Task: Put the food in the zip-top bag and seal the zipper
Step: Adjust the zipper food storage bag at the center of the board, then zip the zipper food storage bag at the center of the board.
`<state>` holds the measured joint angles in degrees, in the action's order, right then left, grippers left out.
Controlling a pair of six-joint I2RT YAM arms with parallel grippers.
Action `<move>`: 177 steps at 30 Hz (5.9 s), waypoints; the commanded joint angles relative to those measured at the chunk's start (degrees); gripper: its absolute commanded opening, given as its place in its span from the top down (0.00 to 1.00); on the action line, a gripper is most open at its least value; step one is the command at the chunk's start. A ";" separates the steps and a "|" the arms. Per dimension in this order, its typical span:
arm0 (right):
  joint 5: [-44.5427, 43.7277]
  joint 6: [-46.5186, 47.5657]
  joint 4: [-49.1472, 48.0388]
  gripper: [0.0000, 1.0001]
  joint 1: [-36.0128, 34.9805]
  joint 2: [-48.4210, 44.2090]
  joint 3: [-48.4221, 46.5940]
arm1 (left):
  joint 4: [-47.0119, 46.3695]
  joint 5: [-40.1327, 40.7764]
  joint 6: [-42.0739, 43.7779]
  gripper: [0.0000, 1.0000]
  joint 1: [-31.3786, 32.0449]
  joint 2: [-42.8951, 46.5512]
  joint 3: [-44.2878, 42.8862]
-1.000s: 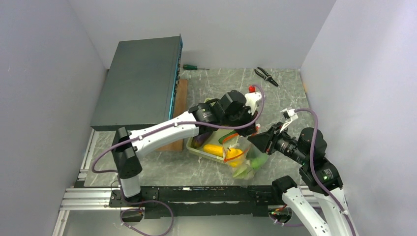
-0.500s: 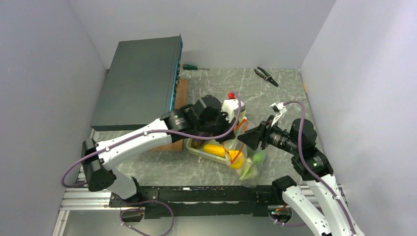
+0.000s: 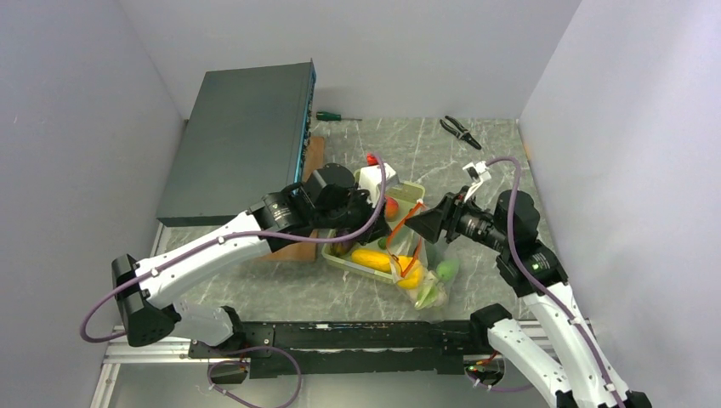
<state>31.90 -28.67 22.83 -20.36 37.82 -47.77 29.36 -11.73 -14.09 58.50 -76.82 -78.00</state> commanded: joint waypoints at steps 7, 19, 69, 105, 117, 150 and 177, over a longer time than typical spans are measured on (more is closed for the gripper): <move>-26.77 -0.74 15.46 0.37 -0.15 -3.08 -7.97 | -18.12 -3.07 -15.04 0.28 0.34 -5.95 1.91; -47.87 -2.14 22.36 0.36 -0.20 -13.28 -9.20 | 4.24 11.06 -6.09 0.65 5.83 -25.29 -21.42; -2.11 -3.69 -6.78 0.43 -0.06 -10.37 16.10 | 11.80 -4.49 10.81 1.00 5.78 -0.29 -1.41; 25.40 -19.69 -39.46 1.00 11.04 -9.91 24.20 | 16.00 -1.91 9.59 0.99 5.75 -1.03 -0.71; 26.02 -13.70 -30.61 1.00 10.95 -9.31 18.42 | 12.03 0.47 12.63 0.28 5.75 0.03 -10.06; 29.97 -18.19 -34.26 0.76 10.09 -8.49 15.82 | -0.11 -22.55 14.93 1.00 -1.55 -0.25 -0.01; 27.24 -24.88 -48.27 1.00 4.39 -7.52 26.09 | -4.22 -20.43 5.13 0.71 -1.55 0.32 0.53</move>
<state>60.40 -53.82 -21.21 -14.98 29.89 -21.30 30.65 -32.10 -5.52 57.19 -77.43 -74.89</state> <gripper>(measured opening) 0.014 0.104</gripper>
